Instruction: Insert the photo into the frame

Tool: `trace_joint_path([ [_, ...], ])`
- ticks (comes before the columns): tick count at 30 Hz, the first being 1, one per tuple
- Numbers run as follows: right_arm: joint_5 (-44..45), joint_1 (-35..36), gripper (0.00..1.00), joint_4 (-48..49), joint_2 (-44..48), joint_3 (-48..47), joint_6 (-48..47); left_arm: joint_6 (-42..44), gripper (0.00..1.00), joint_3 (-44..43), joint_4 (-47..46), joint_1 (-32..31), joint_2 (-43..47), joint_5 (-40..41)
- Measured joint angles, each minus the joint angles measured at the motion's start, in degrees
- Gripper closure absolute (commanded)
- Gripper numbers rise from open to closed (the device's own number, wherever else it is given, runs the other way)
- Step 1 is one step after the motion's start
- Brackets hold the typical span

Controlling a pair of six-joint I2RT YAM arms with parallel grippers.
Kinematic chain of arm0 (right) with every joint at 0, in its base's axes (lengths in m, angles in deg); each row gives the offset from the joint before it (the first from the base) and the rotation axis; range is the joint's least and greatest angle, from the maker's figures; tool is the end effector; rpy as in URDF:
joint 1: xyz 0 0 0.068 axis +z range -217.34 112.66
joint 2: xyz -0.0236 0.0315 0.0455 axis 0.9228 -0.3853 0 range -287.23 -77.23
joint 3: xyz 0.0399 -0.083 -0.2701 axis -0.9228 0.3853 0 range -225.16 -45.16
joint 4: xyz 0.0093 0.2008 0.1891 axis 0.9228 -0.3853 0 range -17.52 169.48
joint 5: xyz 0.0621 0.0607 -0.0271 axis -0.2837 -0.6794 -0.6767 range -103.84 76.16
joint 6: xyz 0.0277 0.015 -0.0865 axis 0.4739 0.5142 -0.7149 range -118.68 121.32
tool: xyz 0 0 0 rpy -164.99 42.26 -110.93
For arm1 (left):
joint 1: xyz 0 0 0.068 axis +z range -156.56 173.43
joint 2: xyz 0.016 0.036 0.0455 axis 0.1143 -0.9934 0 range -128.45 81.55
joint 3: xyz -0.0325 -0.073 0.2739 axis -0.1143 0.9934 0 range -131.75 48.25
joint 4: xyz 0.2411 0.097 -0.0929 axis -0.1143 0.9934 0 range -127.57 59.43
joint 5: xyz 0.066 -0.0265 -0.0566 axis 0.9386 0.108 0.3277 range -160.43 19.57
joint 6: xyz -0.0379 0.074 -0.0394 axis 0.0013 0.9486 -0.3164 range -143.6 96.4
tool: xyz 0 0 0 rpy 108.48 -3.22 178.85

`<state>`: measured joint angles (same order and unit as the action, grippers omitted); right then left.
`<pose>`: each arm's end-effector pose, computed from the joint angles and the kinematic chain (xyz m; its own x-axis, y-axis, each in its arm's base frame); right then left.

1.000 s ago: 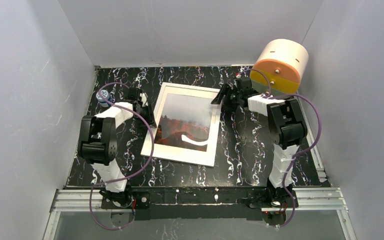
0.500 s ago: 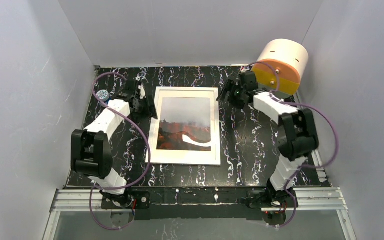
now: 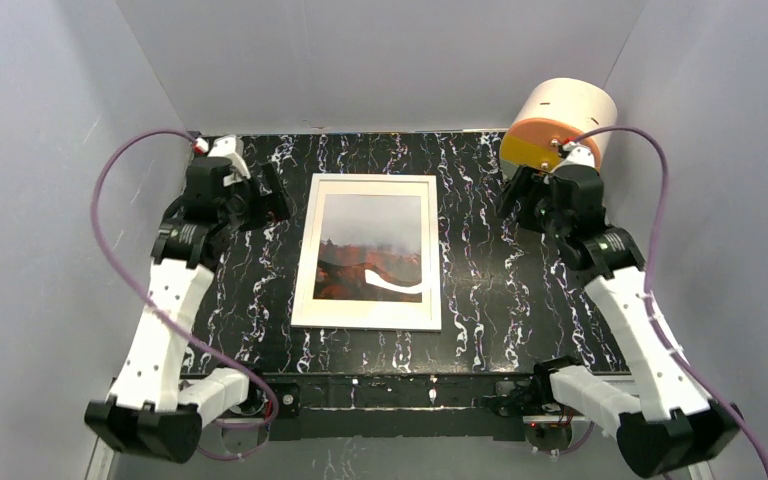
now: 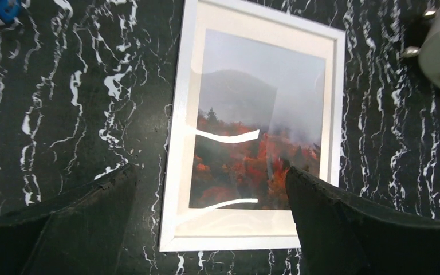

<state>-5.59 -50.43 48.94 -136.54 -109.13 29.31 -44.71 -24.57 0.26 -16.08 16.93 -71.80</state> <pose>0.2652 0.0682 0.3646 -0.4459 0.3499 -0.8239 0.0510 0.9289 0.3669 0.2825 -0.0493 0.3828 -0.5218 -0.2776 -0.8066 -0.0023 0.9460 -0.3241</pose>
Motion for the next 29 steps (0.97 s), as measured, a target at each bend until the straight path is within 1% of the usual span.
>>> trace_joint_path([
  [2, 0.92, 0.00, 0.12, -2.51, 3.63, 0.00, -0.92, -0.15, 0.02, 0.04, 0.81, 0.00, 4.50, 1.57],
  [3, 1.40, -0.02, 0.05, -3.87, 5.42, 0.00, -1.27, -0.15, 0.02, 0.04, 1.27, 0.00, 6.36, 2.38],
  [5, 2.36, 0.00, 0.02, -7.04, 8.24, -0.50, -1.51, -0.15, 0.02, -0.13, 2.69, 0.00, 9.49, 3.98],
  [10, 6.14, 0.00, 0.02, -14.49, 12.02, -4.81, -1.90, -0.13, 0.02, -1.99, 6.62, 0.00, 13.92, 7.50],
  [13, 10.38, -0.02, 0.02, -18.99, 14.01, -8.46, -1.53, -0.24, 0.02, -3.43, 9.25, 0.00, 16.17, 8.55],
  [19, 20.94, -0.02, 0.02, -26.84, 16.15, -16.61, -0.81, -0.98, 0.02, -11.19, 15.80, 0.00, 18.58, 12.02],
  [23, 24.85, -0.02, 0.02, -29.20, 17.05, -17.97, -0.83, -0.94, 0.02, -13.75, 19.21, 0.00, 20.31, 14.38],
  [29, 26.12, -0.02, 0.02, -31.34, 17.05, -18.12, -0.94, 0.13, 0.02, -15.78, 22.69, 0.00, 20.44, 16.02],
])
